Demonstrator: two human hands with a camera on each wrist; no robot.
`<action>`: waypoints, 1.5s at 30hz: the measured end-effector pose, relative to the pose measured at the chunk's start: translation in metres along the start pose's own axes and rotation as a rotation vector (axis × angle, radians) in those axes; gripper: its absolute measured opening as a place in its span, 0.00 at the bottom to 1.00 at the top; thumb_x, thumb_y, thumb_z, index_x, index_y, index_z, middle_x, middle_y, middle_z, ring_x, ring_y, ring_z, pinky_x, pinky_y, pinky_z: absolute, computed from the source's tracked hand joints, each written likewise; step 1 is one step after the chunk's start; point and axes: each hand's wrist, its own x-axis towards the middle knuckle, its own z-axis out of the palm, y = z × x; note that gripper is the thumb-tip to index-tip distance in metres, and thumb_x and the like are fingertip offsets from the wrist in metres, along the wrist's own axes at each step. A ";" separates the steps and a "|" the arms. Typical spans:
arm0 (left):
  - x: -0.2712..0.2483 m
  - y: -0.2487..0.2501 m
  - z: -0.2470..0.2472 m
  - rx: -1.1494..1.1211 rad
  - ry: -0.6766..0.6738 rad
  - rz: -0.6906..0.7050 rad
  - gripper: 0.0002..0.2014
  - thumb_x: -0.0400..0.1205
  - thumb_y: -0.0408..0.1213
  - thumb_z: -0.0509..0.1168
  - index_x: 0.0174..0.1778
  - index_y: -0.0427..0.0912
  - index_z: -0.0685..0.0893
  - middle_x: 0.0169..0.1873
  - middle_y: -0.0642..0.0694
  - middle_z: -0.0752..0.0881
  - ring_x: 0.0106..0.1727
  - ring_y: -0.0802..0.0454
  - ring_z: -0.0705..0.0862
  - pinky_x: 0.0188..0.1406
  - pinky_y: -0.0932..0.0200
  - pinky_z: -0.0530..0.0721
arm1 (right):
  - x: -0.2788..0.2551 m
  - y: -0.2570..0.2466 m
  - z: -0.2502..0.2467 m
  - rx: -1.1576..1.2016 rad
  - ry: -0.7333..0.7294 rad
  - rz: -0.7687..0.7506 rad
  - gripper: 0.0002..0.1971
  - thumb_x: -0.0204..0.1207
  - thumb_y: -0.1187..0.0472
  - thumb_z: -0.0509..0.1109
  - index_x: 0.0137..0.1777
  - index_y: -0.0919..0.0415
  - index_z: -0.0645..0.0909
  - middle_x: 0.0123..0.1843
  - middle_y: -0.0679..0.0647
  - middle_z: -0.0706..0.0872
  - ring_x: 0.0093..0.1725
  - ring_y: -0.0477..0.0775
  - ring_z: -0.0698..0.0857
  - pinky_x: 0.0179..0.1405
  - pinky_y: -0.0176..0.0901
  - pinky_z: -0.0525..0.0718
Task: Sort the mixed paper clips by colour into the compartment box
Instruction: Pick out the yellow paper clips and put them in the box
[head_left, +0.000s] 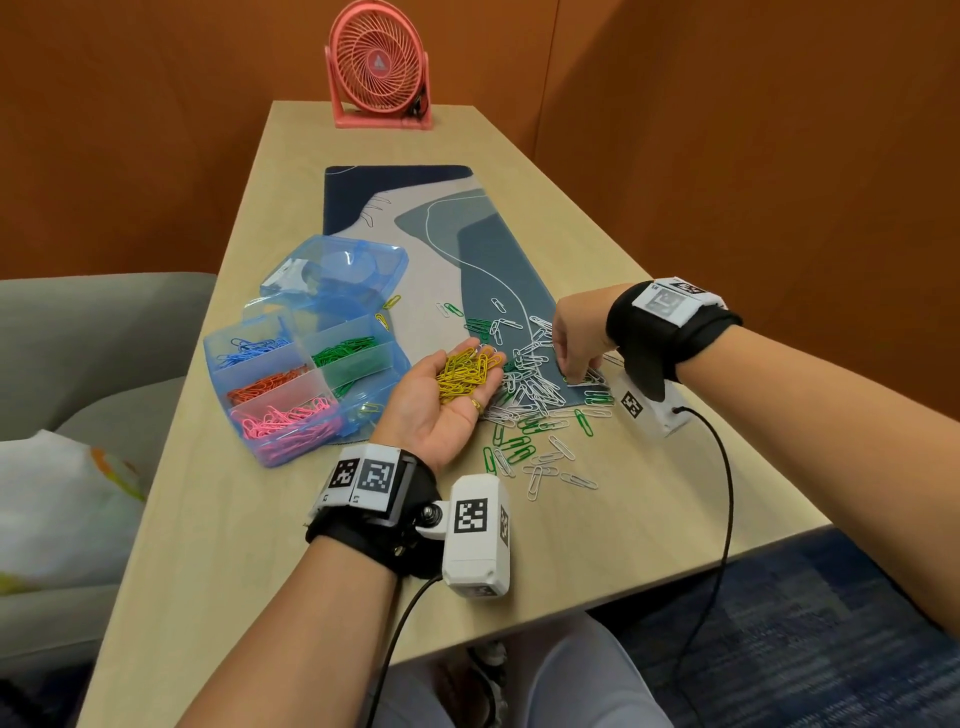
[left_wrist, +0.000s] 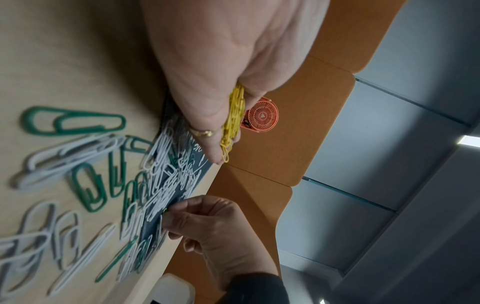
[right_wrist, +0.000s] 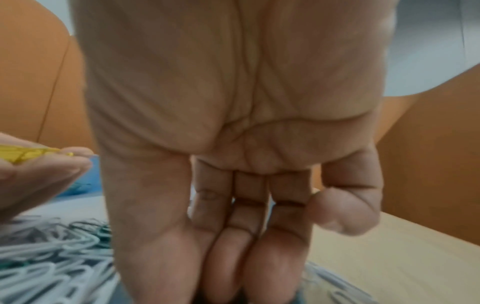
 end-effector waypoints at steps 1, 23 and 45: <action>0.000 0.000 0.000 0.001 -0.001 -0.001 0.18 0.89 0.37 0.47 0.50 0.30 0.79 0.48 0.32 0.82 0.48 0.37 0.82 0.63 0.45 0.75 | 0.001 -0.002 0.000 -0.014 -0.005 0.003 0.10 0.67 0.59 0.80 0.47 0.60 0.89 0.44 0.56 0.91 0.40 0.53 0.87 0.50 0.44 0.85; 0.003 0.000 -0.001 0.003 0.005 0.008 0.18 0.89 0.37 0.47 0.49 0.30 0.79 0.46 0.33 0.82 0.47 0.38 0.83 0.64 0.46 0.75 | -0.002 -0.006 0.006 0.141 0.059 -0.050 0.08 0.72 0.63 0.77 0.47 0.65 0.86 0.37 0.57 0.89 0.29 0.49 0.85 0.36 0.40 0.86; 0.001 0.002 -0.002 -0.115 -0.008 -0.028 0.18 0.89 0.36 0.48 0.51 0.27 0.78 0.46 0.30 0.83 0.49 0.38 0.82 0.71 0.44 0.73 | -0.015 -0.057 -0.032 0.426 0.078 -0.417 0.06 0.76 0.67 0.72 0.52 0.65 0.85 0.38 0.56 0.89 0.34 0.48 0.85 0.33 0.34 0.86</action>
